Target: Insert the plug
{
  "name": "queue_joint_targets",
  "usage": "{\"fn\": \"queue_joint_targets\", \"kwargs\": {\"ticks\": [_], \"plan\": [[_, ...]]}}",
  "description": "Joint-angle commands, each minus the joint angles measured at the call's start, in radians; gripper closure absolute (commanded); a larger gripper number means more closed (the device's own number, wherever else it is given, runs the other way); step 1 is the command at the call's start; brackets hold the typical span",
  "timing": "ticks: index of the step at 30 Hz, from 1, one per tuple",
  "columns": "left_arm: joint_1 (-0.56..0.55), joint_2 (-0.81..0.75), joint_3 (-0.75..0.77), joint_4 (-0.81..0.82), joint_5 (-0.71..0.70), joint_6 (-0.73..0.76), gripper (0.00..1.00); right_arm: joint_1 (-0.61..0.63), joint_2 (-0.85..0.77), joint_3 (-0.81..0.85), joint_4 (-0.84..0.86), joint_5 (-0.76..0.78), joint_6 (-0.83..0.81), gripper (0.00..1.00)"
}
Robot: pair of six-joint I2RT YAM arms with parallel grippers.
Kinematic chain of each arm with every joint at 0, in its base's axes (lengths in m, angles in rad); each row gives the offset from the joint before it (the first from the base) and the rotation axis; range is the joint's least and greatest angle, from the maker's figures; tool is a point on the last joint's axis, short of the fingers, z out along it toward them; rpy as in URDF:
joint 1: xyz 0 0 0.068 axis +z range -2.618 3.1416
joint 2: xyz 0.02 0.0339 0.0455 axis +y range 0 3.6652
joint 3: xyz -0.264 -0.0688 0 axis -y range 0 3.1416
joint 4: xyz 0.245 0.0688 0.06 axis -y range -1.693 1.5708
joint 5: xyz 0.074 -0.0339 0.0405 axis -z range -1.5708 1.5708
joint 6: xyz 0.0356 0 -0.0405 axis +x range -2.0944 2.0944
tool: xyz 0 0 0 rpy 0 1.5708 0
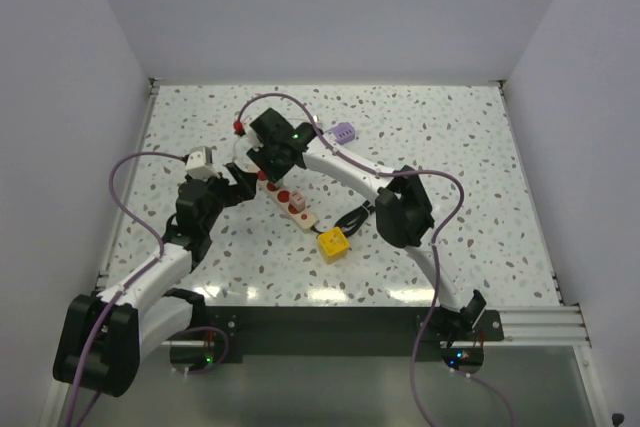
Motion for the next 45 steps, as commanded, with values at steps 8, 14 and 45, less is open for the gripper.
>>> {"fn": "queue_joint_targets", "kwargs": {"ticks": [8,14,45], "plan": [[0.006,-0.014,-0.008,0.032,0.011,0.015,0.08,0.016,0.129,-0.103,0.007,0.031,-0.01,1.0],[0.006,-0.015,-0.01,0.034,0.009,0.015,0.08,0.018,0.068,-0.219,0.053,0.053,-0.005,1.0],[0.006,-0.064,-0.018,0.001,-0.031,0.025,0.08,-0.005,-0.099,-0.666,0.279,0.065,0.07,1.0]]}}
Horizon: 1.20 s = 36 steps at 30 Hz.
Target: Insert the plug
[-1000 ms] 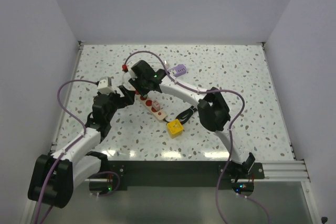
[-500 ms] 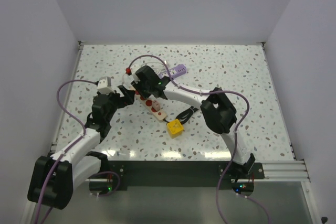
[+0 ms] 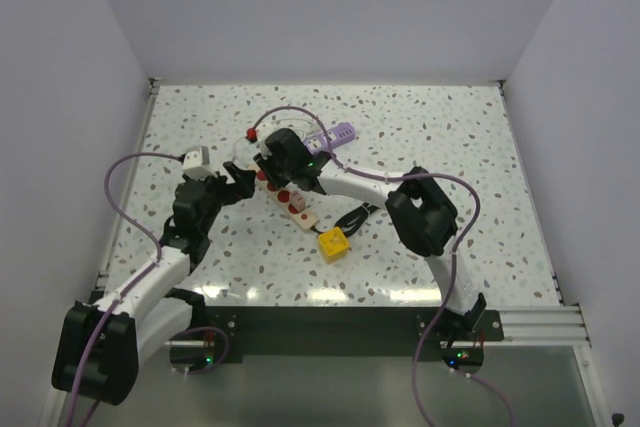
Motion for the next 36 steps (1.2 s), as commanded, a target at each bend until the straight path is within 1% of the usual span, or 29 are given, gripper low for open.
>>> {"fn": "queue_joint_targets", "kwargs": {"ticks": [1,20,28,36], "plan": [[0.006,-0.023,-0.019,0.001,-0.03,0.025,0.08,-0.012,0.112,-0.121,-0.289,-0.01,0.012,1.0],[0.006,-0.03,-0.025,0.012,-0.026,0.025,0.08,-0.005,0.089,-0.314,-0.177,-0.017,0.084,1.0],[0.006,-0.033,-0.026,0.012,-0.017,0.027,0.08,0.008,0.115,-0.308,-0.183,0.009,0.087,1.0],[0.006,-0.042,-0.028,0.013,-0.015,0.027,0.08,0.033,0.126,-0.377,-0.157,0.039,0.122,1.0]]}}
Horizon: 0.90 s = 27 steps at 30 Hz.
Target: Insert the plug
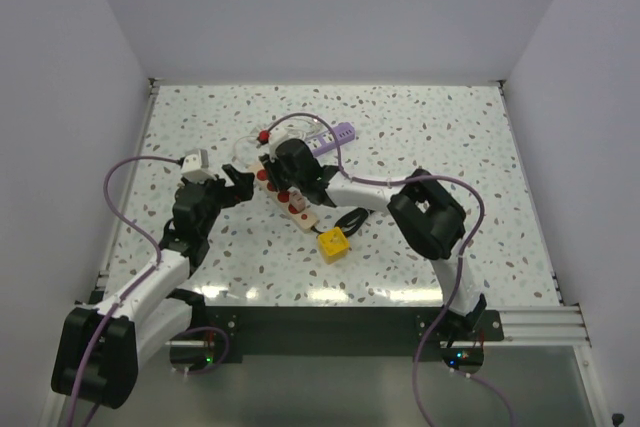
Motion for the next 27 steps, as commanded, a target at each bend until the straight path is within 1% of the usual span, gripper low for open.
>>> {"fn": "queue_joint_targets", "kwargs": {"ticks": [1,5,13,21,27], "plan": [[0.006,-0.02,-0.007,0.015,0.006,0.026,0.08,0.034,0.181,-0.167,-0.444,0.004,0.037,1.0],[0.006,-0.021,-0.005,0.015,0.01,0.025,0.08,0.044,0.192,-0.202,-0.418,-0.004,0.058,1.0],[0.006,-0.032,-0.009,0.011,0.012,0.025,0.08,0.062,0.201,-0.217,-0.433,0.035,0.062,1.0],[0.006,-0.038,-0.01,0.012,0.015,0.025,0.08,0.073,0.163,-0.303,-0.42,0.028,0.083,1.0],[0.006,-0.035,-0.009,0.017,0.018,0.025,0.08,0.074,0.1,-0.236,-0.473,0.038,0.046,1.0]]}}
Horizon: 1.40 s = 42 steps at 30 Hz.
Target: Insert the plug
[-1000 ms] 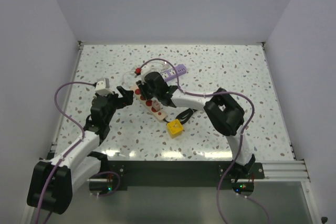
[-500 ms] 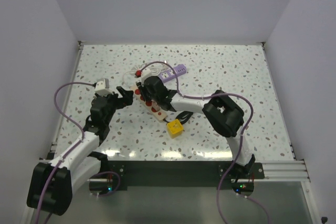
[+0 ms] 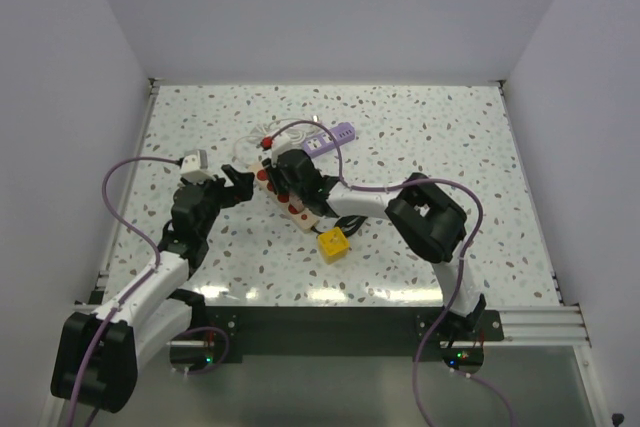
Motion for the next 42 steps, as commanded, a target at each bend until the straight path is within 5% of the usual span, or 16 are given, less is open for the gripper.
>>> {"fn": "queue_joint_targets", "kwargs": {"ticks": [1,3,6,13,27,42], "plan": [[0.006,-0.008,-0.002,0.017,0.01,0.025,0.08,0.04,0.117,-0.104,-0.655,-0.06,0.02,1.0],[0.006,-0.007,0.0,0.019,0.011,0.025,0.08,0.04,0.107,-0.05,-0.667,-0.068,0.0,0.97],[0.006,0.005,0.003,0.025,0.023,0.025,0.08,0.04,0.098,0.03,-0.683,-0.07,-0.034,0.77],[0.006,0.012,0.009,0.026,0.036,0.023,0.08,0.037,0.083,0.176,-0.704,-0.039,-0.101,0.59],[0.006,0.019,0.014,0.026,0.031,0.023,0.08,0.013,0.005,0.323,-0.606,-0.086,-0.135,0.49],[0.006,0.045,0.018,0.042,0.026,0.043,0.08,-0.071,-0.356,0.09,-0.367,-0.139,-0.108,0.35]]}}
